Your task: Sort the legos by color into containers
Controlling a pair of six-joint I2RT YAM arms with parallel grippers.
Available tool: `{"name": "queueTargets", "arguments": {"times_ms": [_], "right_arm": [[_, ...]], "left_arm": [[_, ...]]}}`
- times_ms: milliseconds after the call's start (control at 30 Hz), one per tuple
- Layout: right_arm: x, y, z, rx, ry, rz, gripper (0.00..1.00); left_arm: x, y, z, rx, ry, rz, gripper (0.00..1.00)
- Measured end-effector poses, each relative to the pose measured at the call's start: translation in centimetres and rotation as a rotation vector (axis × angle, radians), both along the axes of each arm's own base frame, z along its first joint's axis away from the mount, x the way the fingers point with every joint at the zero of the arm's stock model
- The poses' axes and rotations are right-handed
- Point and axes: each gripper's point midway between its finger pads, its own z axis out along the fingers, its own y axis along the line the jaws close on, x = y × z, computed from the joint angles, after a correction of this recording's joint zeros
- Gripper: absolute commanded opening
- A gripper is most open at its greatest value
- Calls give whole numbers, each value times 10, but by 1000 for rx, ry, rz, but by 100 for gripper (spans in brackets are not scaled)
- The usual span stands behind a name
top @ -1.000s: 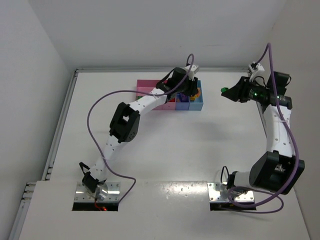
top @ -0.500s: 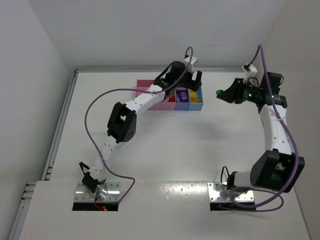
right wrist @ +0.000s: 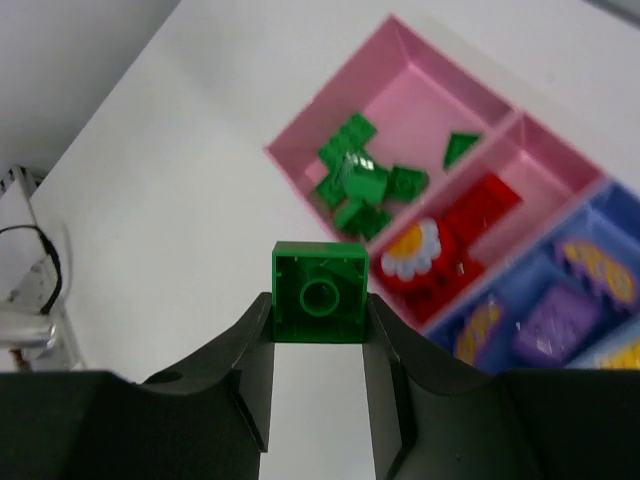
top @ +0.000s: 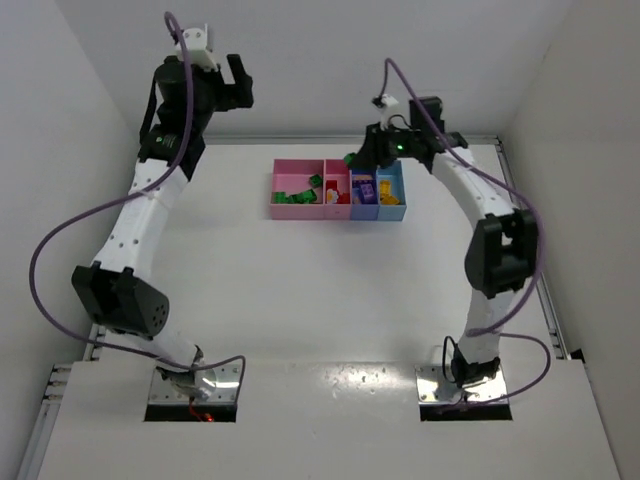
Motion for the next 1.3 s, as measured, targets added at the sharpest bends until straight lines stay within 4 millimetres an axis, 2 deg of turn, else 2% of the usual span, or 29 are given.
{"name": "queueTargets", "arguments": {"times_ms": [67, 167, 267, 367, 467, 533, 567, 633, 700, 767, 833, 867, 967, 1067, 1167, 1233, 1300], "right_arm": [[17, 31, -7, 1, -11, 38, 0], [38, 71, -25, 14, 1, 66, 0], [54, 95, -54, 12, 33, 71, 0], [66, 105, -86, -8, 70, 52, 4], [70, 112, -115, -39, 103, 32, 14], [72, 113, -125, -56, 111, 20, 19], [73, 114, -129, -65, 111, 13, 28], [75, 118, -133, -76, 106, 6, 34], [75, 122, -132, -81, 97, 6, 41], [75, 126, -129, -83, 85, 6, 59], [76, 128, -128, -90, 74, 5, 68], [75, 128, -129, -95, 70, 5, 77], [75, 127, -130, -119, 56, 5, 83], [72, 118, -124, -150, 50, -5, 83], [59, 95, -99, -173, 40, -29, 83], [47, 66, -67, -184, 14, -65, 83], [35, 28, -28, -187, -40, -123, 83]], "left_arm": [[-13, 14, -14, 21, 36, 31, 100], [-30, 22, -56, 64, 145, 39, 100], [-42, 39, -96, 97, 246, 63, 100], [-54, 63, -127, 110, 337, 107, 100], [-63, 79, -140, 106, 388, 128, 100], [-65, 84, -145, 102, 402, 134, 100], [-66, 84, -147, 98, 412, 133, 100], [-68, 83, -153, 91, 433, 131, 100], [-69, 82, -160, 83, 457, 130, 100], [-70, 81, -168, 74, 483, 128, 100], [-69, 80, -176, 66, 507, 126, 100], [-68, 80, -179, 65, 516, 126, 100], [-65, 79, -190, 50, 546, 127, 100], [-62, 76, -200, 46, 571, 124, 100], [-61, 69, -205, 46, 583, 115, 100], [-61, 54, -207, 53, 578, 88, 100], [-62, 35, -212, 67, 575, 56, 100]]}}
